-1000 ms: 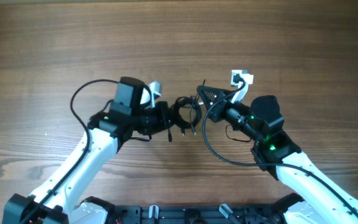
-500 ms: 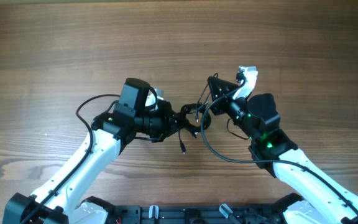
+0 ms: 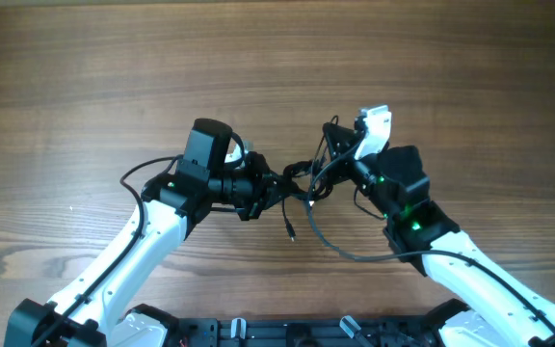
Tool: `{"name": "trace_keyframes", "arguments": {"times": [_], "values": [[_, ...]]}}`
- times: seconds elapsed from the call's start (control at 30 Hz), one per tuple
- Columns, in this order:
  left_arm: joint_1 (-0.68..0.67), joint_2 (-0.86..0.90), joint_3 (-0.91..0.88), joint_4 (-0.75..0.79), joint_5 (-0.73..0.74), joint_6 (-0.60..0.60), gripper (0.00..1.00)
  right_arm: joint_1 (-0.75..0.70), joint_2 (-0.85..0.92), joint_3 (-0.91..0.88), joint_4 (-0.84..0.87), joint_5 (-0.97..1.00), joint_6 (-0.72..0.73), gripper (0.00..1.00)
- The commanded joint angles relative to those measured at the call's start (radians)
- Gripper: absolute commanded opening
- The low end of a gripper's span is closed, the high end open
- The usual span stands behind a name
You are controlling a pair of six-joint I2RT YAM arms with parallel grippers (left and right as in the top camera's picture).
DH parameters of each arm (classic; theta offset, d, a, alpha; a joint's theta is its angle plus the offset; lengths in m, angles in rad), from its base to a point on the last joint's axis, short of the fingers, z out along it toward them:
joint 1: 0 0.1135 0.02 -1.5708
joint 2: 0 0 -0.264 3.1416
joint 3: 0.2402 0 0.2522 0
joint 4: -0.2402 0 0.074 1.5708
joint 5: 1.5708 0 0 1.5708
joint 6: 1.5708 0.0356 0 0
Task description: Untangle cables
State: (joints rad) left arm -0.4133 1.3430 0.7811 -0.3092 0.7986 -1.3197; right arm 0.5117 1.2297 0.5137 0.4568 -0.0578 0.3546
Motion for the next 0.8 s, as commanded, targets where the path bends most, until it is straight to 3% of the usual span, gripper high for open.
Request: {"name": "trace_keyframes", "arguments": {"times": [0.0,0.13,0.33,0.47,0.57,0.6,0.63,0.67,0.77], "values": [[-0.004,-0.001,0.008,0.026,0.012,-0.085,0.04,0.099,0.025,0.004,-0.008,0.014,-0.122,0.05],[0.000,-0.001,0.008,0.155,0.012,-0.110,0.04,0.147,0.025,0.004,-0.102,0.065,-0.136,0.05],[0.064,-0.001,0.008,0.168,0.011,-0.105,0.04,0.147,0.014,0.004,-0.136,-0.055,-0.115,0.05],[0.109,-0.001,0.008,0.168,0.005,-0.102,0.04,0.147,0.009,0.004,-0.137,-0.161,-0.059,0.18],[0.125,-0.001,0.008,0.169,-0.029,-0.106,0.04,0.141,-0.003,0.004,-0.136,-0.162,0.004,0.34],[0.130,-0.001,0.008,0.169,-0.058,-0.115,0.04,0.133,-0.016,0.004,-0.137,-0.162,0.024,0.59],[0.130,-0.001,0.008,0.169,-0.074,-0.140,0.04,0.127,-0.027,0.004,-0.138,-0.162,0.039,0.76],[0.130,-0.001,0.008,0.169,-0.091,-0.172,0.04,0.118,-0.042,0.004,-0.141,-0.162,0.049,1.00],[0.130,-0.001,0.008,0.175,-0.145,-0.282,0.04,0.088,-0.108,0.004,-0.175,-0.162,0.117,1.00]]}}
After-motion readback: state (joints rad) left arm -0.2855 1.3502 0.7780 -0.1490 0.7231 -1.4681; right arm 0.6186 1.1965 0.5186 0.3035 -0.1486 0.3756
